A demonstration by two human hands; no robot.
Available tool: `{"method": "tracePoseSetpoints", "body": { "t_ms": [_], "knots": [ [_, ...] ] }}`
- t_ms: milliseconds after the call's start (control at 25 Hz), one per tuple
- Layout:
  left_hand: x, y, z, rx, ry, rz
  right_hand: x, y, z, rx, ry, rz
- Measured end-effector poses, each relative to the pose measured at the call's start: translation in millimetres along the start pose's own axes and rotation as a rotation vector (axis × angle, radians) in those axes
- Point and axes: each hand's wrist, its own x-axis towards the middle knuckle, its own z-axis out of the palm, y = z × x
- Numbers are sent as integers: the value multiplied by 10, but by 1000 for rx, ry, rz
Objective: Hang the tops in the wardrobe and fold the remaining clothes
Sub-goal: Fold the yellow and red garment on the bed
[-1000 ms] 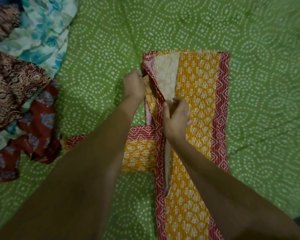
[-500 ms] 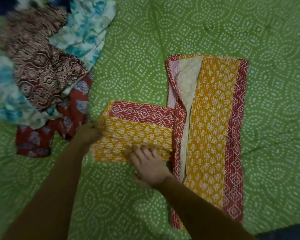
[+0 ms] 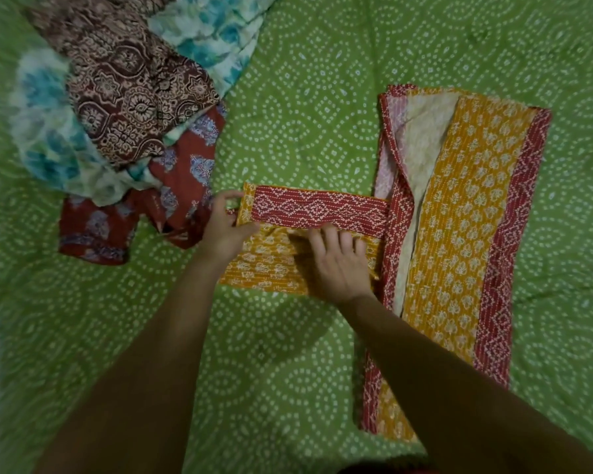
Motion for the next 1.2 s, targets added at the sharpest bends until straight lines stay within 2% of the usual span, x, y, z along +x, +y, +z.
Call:
{"method": "tracePoseSetpoints", "body": {
  "t_ms": [80, 200, 400, 480, 600, 680, 720, 760, 840, 920, 960, 1000, 1040, 1200],
  "knots": [
    [-24, 55, -24, 21, -57, 106, -10, 133, 7, -51, 12, 3],
    [-103, 68, -113, 52, -29, 153, -200, 233, 6, -74, 4, 26],
    [-183, -53, -264, 356, -54, 240, -264, 184, -76, -58, -38, 123],
    [-176, -180, -271, 460, -56, 247, -376, 117, -96, -28, -62, 85],
    [-152, -433, -221, 527, -31, 278, -541, 2, -161, 110, -270, -40],
    [-149, -566, -174, 561, 61, 214, -573, 38, -195, 233, -374, -99],
    [-145, -611, -153, 582, 138, 165, -538, 107, -225, 234, -302, -65],
    [-140, -634, -133, 595, 226, 110, -489, 207, -236, 216, -199, 51],
    [-159, -620, -67, 587, 374, 5, -333, 506, -248, 323, 4, 529],
    [-180, -601, -13, 576, 441, -81, -125, 826, -287, 685, 114, 1085],
    [-182, -578, 4, 590, 445, -128, -40, 953, -247, 868, 97, 1258],
    [-172, -565, 12, 609, 432, -162, 42, 1039, -214, 982, 34, 1326],
    [-159, -549, 8, 626, 412, -183, 110, 1079, -199, 1026, -30, 1296],
    [-73, -526, -107, 561, 300, -212, 227, 1088, -213, 1072, -247, 965]
  ]
}}
